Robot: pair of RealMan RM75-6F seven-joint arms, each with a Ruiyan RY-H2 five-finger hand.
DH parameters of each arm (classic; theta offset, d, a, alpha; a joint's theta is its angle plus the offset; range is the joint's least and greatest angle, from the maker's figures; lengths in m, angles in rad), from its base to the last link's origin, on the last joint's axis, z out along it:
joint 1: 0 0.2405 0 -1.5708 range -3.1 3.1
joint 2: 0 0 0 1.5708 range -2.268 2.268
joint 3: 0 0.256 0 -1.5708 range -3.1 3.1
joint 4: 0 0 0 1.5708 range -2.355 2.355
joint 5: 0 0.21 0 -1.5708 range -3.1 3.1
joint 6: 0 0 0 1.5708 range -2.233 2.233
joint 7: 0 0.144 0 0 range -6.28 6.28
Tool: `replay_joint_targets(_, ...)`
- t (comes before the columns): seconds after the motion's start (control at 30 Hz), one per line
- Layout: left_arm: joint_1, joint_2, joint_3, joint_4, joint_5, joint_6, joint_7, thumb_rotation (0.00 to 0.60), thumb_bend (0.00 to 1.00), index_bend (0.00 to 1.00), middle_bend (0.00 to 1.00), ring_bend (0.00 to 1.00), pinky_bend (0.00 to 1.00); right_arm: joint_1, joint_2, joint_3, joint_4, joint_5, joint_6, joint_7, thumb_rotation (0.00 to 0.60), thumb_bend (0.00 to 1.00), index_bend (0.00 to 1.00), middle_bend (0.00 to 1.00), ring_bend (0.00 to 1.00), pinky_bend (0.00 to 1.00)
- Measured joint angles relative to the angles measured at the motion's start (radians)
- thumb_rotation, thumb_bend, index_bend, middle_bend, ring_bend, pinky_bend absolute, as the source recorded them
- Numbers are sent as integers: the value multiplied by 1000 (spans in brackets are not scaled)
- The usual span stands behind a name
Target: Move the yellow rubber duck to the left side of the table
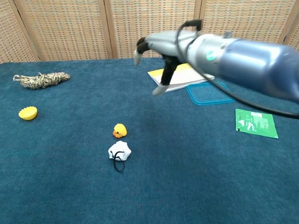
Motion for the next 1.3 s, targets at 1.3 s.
replay_joint_targets(1.3,-610,-448,-106,236,-53,-543,387,600,218,356,0,0,0,-803,458,-294,-31,-527,478,627,600,0,207,0,0,0)
